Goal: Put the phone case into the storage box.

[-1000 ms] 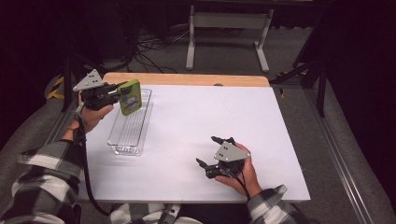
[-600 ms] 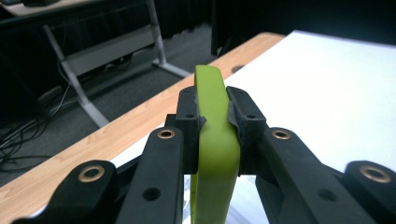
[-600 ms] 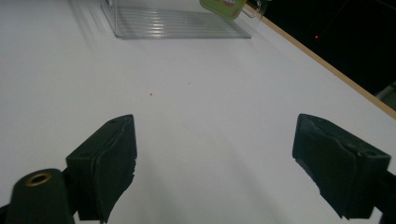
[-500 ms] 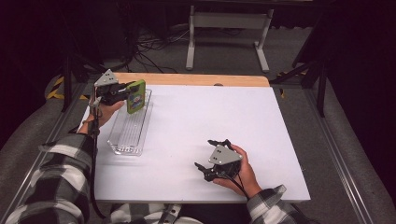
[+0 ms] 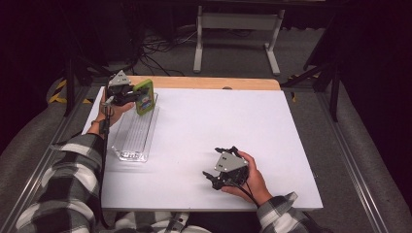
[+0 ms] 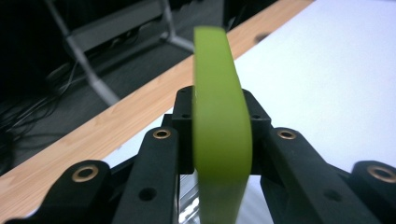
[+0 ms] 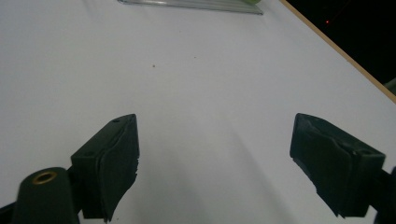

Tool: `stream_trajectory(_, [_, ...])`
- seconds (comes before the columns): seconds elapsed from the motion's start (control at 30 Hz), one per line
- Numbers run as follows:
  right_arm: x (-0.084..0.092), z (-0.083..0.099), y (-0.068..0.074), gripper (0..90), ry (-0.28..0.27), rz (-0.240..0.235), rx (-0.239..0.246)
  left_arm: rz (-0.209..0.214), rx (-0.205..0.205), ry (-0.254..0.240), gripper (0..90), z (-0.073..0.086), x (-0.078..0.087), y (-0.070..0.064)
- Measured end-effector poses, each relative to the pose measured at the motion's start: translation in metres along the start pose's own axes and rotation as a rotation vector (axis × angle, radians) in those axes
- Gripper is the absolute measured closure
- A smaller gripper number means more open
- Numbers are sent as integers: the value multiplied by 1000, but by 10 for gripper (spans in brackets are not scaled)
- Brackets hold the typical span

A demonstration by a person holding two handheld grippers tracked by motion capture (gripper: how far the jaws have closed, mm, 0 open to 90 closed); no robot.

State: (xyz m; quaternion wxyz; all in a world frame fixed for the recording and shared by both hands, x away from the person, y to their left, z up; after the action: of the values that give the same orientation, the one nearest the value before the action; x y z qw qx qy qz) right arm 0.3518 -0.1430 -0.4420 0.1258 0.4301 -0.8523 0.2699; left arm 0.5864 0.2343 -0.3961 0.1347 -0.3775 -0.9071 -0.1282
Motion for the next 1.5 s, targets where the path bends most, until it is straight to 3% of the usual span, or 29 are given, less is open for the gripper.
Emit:
stream_trajectory(0.13, [-1,1,1,165,15,-3,14,-38,16,26,693,1,0,11])
stream_trajectory(0.3, [-2,1,3,165,24,-13,30,-85,7,50,618,2,5,19])
stream_trajectory(0.47, [-2,0,4,168,29,-18,49,-75,32,99,528,9,9,21])
stream_trajectory(0.53, [-1,0,5,169,29,-19,52,-81,10,122,512,11,11,21])
stream_trajectory(0.6, [-1,0,5,169,31,-19,53,-73,16,124,481,12,13,21])
stream_trajectory(0.7, [-1,0,5,174,34,-15,57,-52,43,93,514,16,23,18])
stream_trajectory(0.77, [0,0,5,178,36,-20,62,-56,5,126,601,23,26,13])
stream_trajectory(0.8, [0,0,5,181,37,-21,64,-58,8,132,646,26,27,10])
stream_trajectory(0.93, [-1,0,5,197,38,-21,63,-61,45,105,684,29,28,9])
stream_trajectory(1.03, [-1,-1,6,199,43,-25,67,-75,49,91,717,28,26,11])
stream_trajectory(1.23, [-2,0,7,234,45,-47,55,-94,72,84,671,26,18,14])
stream_trajectory(1.3, [-2,0,7,235,47,-49,58,-109,61,87,631,25,16,14])
stream_trajectory(1.37, [-2,0,8,237,49,-54,70,-175,37,116,598,23,13,13])
stream_trajectory(1.5, [-2,1,9,235,53,-58,70,-190,56,111,638,24,18,17])
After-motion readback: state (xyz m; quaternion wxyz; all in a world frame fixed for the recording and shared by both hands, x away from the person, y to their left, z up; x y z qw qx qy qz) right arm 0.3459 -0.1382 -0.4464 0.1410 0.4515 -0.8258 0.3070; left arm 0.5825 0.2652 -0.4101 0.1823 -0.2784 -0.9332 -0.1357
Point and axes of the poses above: each handheld gripper's, and its own axes: x roughly backward along the jaws, z roughly out of its underside, y roughly to its left, the point moved 1 cm from there along -x, roughly forward along the jaws, and after that the axes turned 7 degrees about -y, right-handed, at the moved point
